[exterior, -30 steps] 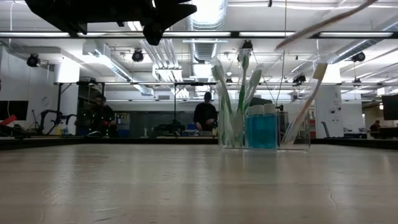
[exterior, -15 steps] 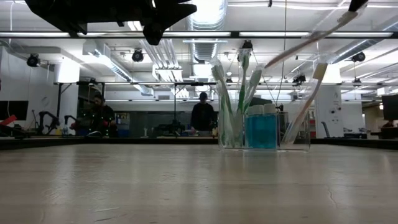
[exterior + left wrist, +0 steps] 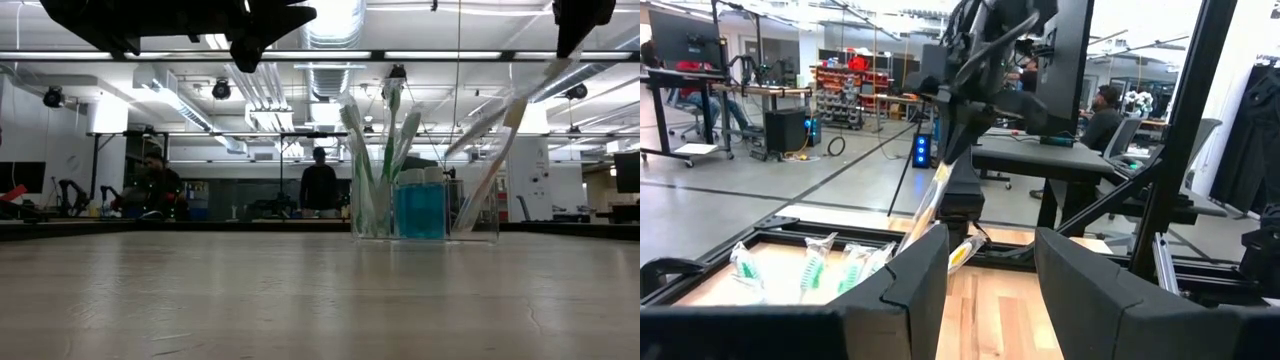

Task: Pick & Place toothbrushing station
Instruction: Put the orange toothbrush into the transparent organizer

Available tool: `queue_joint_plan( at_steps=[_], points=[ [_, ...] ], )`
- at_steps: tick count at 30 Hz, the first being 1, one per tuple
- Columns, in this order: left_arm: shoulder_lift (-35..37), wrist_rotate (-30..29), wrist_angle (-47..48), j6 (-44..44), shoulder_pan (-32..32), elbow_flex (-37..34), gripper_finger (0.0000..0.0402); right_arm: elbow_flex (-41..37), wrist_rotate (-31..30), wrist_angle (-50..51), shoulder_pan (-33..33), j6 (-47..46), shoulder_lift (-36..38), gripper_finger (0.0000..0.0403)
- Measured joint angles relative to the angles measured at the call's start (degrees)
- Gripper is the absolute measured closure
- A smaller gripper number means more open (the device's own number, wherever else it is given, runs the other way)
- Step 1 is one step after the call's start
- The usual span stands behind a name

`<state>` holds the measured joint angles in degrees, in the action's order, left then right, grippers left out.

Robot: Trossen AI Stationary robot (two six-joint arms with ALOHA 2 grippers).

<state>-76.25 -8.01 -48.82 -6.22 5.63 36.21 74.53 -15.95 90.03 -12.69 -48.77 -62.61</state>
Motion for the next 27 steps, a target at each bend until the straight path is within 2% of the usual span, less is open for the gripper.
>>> queue_joint_plan(
  at_steps=[6,13,24,27],
  points=[
    [0.0,0.0,0.1,0.0,0.0,0.0,0.0245,-2.2,3.4,0.0,2.8,2.5,0.0,0.0394],
    [0.0,0.0,0.1,0.0,0.0,0.0,0.0245,-3.9,3.6,0.0,4.2,2.5,0.0,0.0394],
    [0.0,0.0,0.0,0.0,0.0,0.0,0.0245,-5.0,0.5,-3.3,4.3,4.0,-2.1,0.0394],
    [0.0,0.0,0.0,0.0,0.0,0.0,0.0245,-5.8,-2.1,-4.8,4.3,4.3,-2.3,0.0394]
  ],
)
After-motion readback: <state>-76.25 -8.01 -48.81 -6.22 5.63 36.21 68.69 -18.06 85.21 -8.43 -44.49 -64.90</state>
